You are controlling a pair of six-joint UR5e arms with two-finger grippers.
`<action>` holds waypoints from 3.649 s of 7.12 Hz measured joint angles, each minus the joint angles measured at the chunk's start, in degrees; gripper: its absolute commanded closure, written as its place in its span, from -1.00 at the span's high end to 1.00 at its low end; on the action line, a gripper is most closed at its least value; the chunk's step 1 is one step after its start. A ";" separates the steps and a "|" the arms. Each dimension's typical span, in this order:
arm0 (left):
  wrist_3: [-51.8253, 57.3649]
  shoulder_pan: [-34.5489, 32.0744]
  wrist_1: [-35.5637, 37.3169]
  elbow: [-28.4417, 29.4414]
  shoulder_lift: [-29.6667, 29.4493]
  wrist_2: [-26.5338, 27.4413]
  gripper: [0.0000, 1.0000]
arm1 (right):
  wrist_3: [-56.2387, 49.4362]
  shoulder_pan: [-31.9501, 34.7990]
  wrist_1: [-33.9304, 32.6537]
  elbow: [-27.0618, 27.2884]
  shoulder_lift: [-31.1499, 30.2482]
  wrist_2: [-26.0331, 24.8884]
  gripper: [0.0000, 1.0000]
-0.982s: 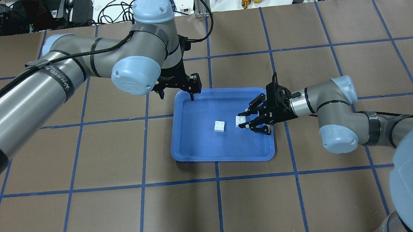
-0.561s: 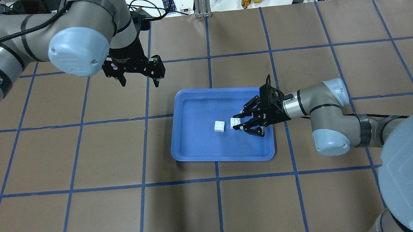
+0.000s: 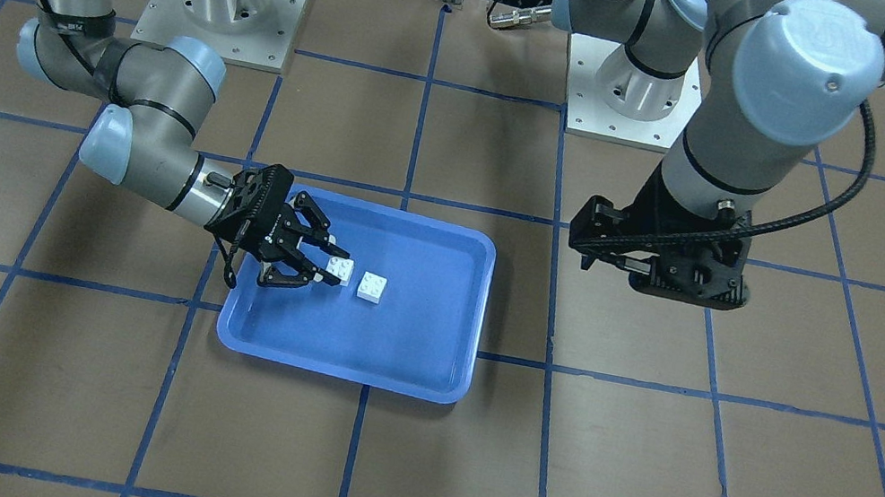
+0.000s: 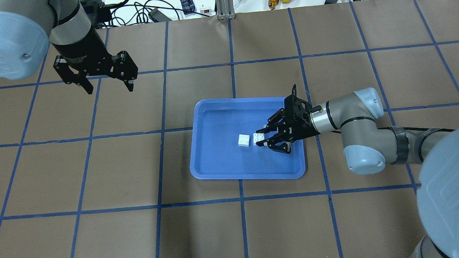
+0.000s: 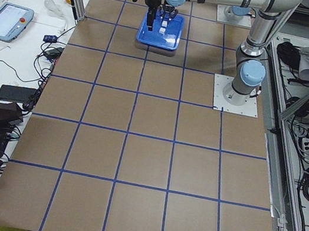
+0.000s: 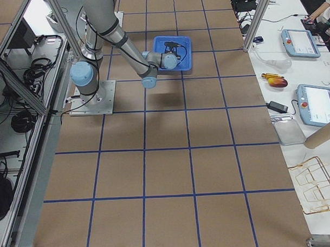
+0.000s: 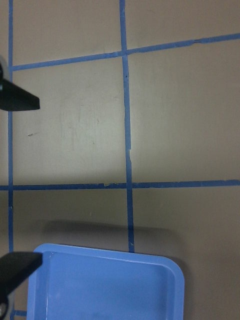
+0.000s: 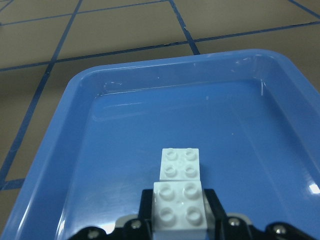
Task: Assemble white blocks and place on blue tray
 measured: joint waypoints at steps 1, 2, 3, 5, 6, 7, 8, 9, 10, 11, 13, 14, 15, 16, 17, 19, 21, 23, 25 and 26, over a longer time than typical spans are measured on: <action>0.17 0.27 -0.36 -0.16 0.78 -0.14 1.00 | 0.02 0.25 -0.33 -0.02 0.18 -0.02 -0.92; 0.26 0.38 -0.64 -0.28 1.38 -0.20 1.00 | 0.02 0.53 -0.59 -0.05 0.34 -0.05 -0.92; 0.33 0.43 -1.18 -0.38 1.97 -0.19 1.00 | 0.02 0.67 -0.85 -0.13 0.66 -0.07 -0.92; 0.55 0.81 -2.27 -0.47 2.82 0.01 1.00 | 0.05 0.72 -2.55 -0.31 2.28 -0.06 -0.92; 1.70 1.62 -2.48 -0.49 2.95 -0.07 1.00 | 0.12 0.81 -3.15 -0.47 2.83 -0.04 -0.92; 3.78 2.60 -2.57 -0.49 2.99 -0.24 1.00 | 0.28 1.08 -3.41 -0.67 3.08 -0.04 -0.92; 4.91 3.07 -2.58 -0.52 3.00 -0.41 1.00 | 0.59 1.55 -3.69 -0.78 3.24 -0.03 -0.92; 5.12 3.13 -2.57 -0.55 2.98 -0.59 1.00 | 0.93 1.91 -4.06 -0.88 3.36 -0.05 -0.92; 4.94 3.01 -2.59 -0.55 2.95 -0.78 1.00 | 1.10 2.08 -4.24 -1.18 3.40 -0.09 -0.92; 4.78 2.86 -2.59 -0.53 2.92 -1.35 1.00 | 1.48 2.17 -4.30 -1.80 3.59 -0.11 -0.92; 4.65 2.68 -2.54 -0.45 2.81 -2.44 1.00 | 2.27 2.23 -4.37 -2.77 4.18 -0.14 -0.92; 4.64 2.65 -2.53 -0.43 2.79 -2.60 1.00 | 2.41 2.23 -4.36 -3.07 4.32 -0.18 -0.91; 4.63 2.63 -2.53 -0.38 2.77 -2.66 1.00 | 2.46 2.26 -4.34 -3.23 4.35 -0.22 -0.90; 4.65 2.63 -2.51 -0.35 2.74 -2.69 1.00 | 2.48 2.43 -4.34 -3.24 4.31 -0.24 -0.90; 4.69 2.64 -2.45 -0.34 2.71 -2.69 1.00 | 2.48 2.71 -4.35 -3.22 4.30 -0.27 -0.90; 4.72 2.70 -2.35 -0.26 2.65 -2.72 1.00 | 2.51 3.01 -4.40 -3.17 4.23 -0.71 -0.90; 4.72 2.71 -2.25 -0.20 2.48 -3.03 1.00 | 2.56 3.09 -4.34 -3.00 4.04 -1.16 -0.90; 4.72 2.71 -2.19 -0.07 2.39 -3.71 1.00 | 2.63 3.22 -4.39 -2.56 4.00 -1.17 -0.88; 4.72 2.71 -2.18 0.03 2.45 -3.83 1.00 | 2.66 3.34 -4.51 -2.43 4.11 -1.21 0.99; 4.72 2.70 -2.18 0.07 2.61 -3.82 1.00 | 2.68 3.36 -4.50 -2.38 4.20 -1.24 1.00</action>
